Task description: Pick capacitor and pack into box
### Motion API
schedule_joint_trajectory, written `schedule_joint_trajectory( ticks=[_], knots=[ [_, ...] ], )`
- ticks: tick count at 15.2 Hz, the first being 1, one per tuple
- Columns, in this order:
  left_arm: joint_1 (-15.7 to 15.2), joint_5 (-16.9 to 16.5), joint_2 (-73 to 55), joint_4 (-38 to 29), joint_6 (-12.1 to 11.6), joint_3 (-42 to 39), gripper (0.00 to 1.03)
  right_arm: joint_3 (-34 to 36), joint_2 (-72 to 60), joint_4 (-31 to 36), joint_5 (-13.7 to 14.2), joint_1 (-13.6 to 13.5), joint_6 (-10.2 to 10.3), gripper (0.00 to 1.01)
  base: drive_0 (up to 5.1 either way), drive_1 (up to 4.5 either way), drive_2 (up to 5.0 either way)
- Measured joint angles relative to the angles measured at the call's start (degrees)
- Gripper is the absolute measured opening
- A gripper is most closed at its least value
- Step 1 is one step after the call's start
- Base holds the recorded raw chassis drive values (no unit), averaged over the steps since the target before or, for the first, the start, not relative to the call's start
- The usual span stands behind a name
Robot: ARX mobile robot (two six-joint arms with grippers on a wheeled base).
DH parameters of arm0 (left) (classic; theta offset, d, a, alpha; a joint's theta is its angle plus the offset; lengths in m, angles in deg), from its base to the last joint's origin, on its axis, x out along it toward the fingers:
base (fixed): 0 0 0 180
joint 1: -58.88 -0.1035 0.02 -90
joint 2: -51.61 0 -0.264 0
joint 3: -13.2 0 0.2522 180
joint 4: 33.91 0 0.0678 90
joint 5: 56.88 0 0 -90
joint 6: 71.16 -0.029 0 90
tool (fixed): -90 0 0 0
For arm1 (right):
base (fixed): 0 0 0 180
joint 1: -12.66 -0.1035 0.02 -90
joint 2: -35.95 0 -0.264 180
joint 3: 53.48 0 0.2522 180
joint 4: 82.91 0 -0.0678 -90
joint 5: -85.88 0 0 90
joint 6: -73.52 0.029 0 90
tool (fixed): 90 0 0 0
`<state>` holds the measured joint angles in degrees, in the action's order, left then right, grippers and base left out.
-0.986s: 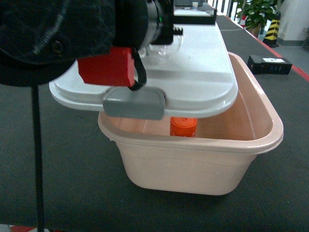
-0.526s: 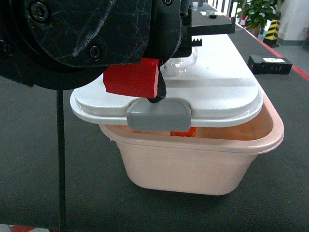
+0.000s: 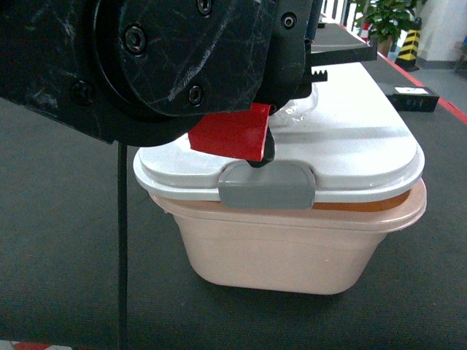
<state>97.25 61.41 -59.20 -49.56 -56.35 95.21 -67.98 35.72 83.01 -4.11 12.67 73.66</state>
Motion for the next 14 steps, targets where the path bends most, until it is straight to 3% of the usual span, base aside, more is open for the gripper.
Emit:
schedule_joint_trajectory(
  ticks=[5,6,8,11,14],
  knots=[
    [0.13,-0.83,-0.61,-0.17,-0.02,0.00,0.02,0.00,0.00,0.00,0.00,0.00,0.00,0.98,0.0,0.00,0.0],
    [0.04,-3.45,-0.98,-7.06,-2.97,-1.05,0.77,0.00,0.00,0.00,0.00,0.00,0.00,0.98,0.0,0.00,0.0],
    [-0.87,-3.50,0.81,-8.61,-4.39,-1.88,0.98,0.00,0.00,0.00,0.02,0.00,0.00,0.98,0.0,0.00,0.0],
    [-3.41,-5.16,5.66,-10.56,-6.80,-2.99,0.98,0.00,0.00,0.00,0.00,0.00,0.00,0.98,0.0,0.00,0.0],
    [-6.54,-4.72,11.54,-15.06,-9.81,-8.00,0.98,0.00,0.00,0.00,0.02,0.00,0.00,0.98,0.0,0.00,0.0]
  ],
)
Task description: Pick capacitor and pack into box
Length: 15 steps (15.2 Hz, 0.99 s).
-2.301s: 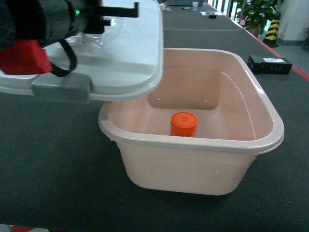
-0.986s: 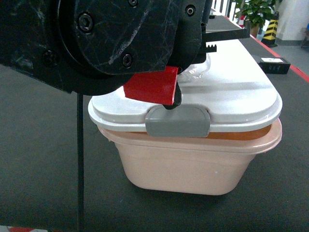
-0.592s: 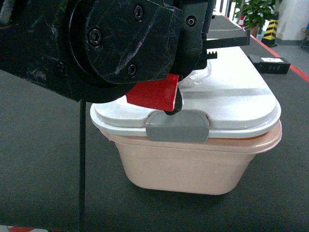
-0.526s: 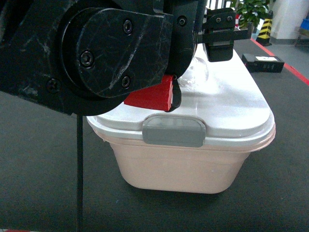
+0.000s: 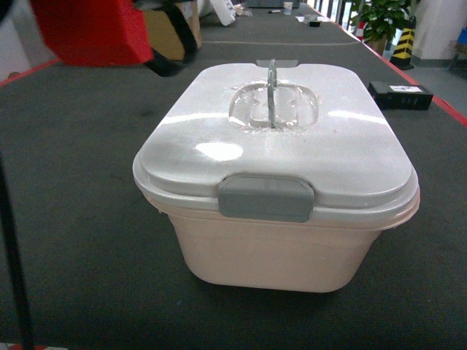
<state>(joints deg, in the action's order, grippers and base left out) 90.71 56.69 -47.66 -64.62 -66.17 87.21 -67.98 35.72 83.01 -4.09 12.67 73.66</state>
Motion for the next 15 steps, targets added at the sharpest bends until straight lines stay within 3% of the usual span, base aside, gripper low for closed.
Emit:
schedule_joint_trajectory(
  ticks=[4,8,12,14,15],
  knots=[
    [-4.04,-0.61,9.25,-9.88,-5.55,-11.52,0.98,0.00,0.00,0.00,0.00,0.00,0.02,0.98,0.0,0.00,0.0],
    [-11.39,-0.20,13.42,-13.97,-4.96,-28.24,0.98,0.00,0.00,0.00,0.00,0.00,0.00,0.98,0.0,0.00,0.0],
    [-10.62,-0.96,12.90,-14.51,-4.98,-28.52,0.98,0.00,0.00,0.00,0.00,0.00,0.00,0.98,0.0,0.00,0.0],
    [-12.98,-4.90,17.20,-7.52,-5.03,-30.95,0.82,0.00,0.00,0.00,-0.02,0.00,0.00,0.98,0.0,0.00,0.0],
    [-14.80,-6.32,20.85,-7.93,-5.03,-34.64,0.71,0.00,0.00,-0.02,0.00,0.00,0.00,0.98,0.0,0.00,0.0]
  ],
)
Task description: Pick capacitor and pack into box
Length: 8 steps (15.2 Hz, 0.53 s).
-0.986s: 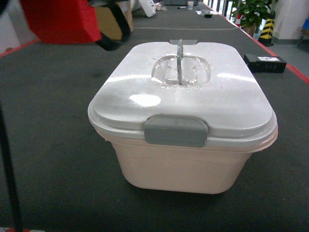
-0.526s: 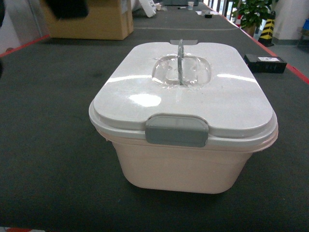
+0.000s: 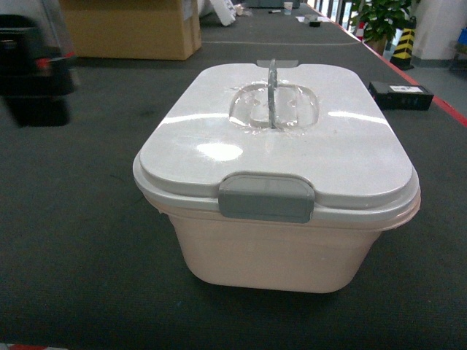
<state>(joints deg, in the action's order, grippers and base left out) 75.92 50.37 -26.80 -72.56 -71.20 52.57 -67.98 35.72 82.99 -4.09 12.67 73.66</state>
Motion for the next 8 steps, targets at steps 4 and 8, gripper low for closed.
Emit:
schedule_joint_trajectory(
  ticks=[4,8],
  knots=[
    [-6.45,-6.54,12.31,0.70,0.00,-12.37,0.17,0.00,0.00,0.02,-0.02,0.00,0.00,0.98,0.0,0.00,0.0],
    [-10.21,-10.14,22.36,4.76,0.00,-18.25,0.02,0.00,0.00,0.02,0.00,0.00,0.00,0.98,0.0,0.00,0.0]
  ],
)
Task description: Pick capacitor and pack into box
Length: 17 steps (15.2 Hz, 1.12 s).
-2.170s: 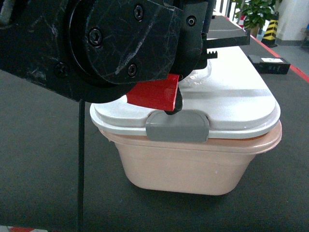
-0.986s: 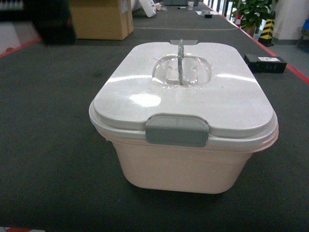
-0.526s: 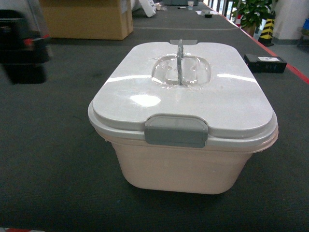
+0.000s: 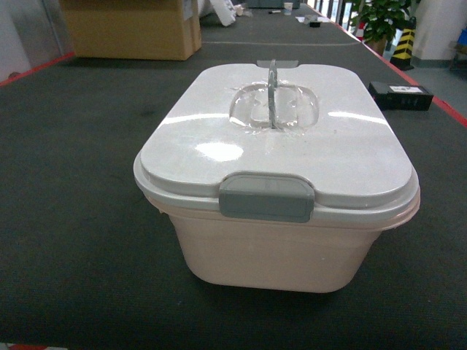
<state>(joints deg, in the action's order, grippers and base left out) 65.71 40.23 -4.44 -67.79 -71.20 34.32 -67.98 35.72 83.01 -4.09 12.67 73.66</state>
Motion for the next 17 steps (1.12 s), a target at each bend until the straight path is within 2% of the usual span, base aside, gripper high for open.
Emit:
schedule_joint_trajectory(
  ticks=[3,4,5,6,17],
  knots=[
    [-1.84,-1.90,7.15,3.96,0.00,-2.62,0.02,0.00,0.00,0.00,-0.02,0.00,0.00,0.98,0.0,0.00,0.0],
    [-4.33,-5.35,7.39,0.66,-0.02,-4.72,0.02,0.00,0.00,0.00,-0.02,0.00,0.00,0.98,0.0,0.00,0.0],
    [-6.29,-6.51,8.28,2.49,-0.02,-5.46,0.02,0.00,0.00,0.02,-0.02,0.00,0.00,0.98,0.0,0.00,0.0],
    [-7.06,-6.29,9.86,4.81,0.02,-6.34,0.02,0.00,0.00,0.02,0.02,0.00,0.02,0.98,0.0,0.00,0.0],
    [-6.82,-7.08,33.64,25.42,0.00,-6.62,0.02,0.00,0.00,0.00,-0.02,0.00,0.00,0.98,0.0,0.00,0.0]
  ],
)
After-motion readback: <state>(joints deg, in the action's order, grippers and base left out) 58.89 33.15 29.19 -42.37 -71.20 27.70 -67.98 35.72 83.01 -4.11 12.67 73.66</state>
